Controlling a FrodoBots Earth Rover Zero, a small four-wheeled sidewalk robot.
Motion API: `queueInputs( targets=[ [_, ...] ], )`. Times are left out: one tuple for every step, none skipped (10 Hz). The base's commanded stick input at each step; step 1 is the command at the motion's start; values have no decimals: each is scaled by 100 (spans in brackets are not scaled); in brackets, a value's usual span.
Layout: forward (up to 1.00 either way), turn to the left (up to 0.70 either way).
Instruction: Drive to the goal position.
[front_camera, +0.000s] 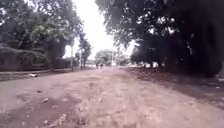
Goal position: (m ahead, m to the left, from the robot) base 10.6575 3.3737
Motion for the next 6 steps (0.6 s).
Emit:
queueInputs(
  targets=[
    [70,0],
    [70,0],
    [70,0],
    [70,0],
    [70,0],
    [70,0]
  ],
)
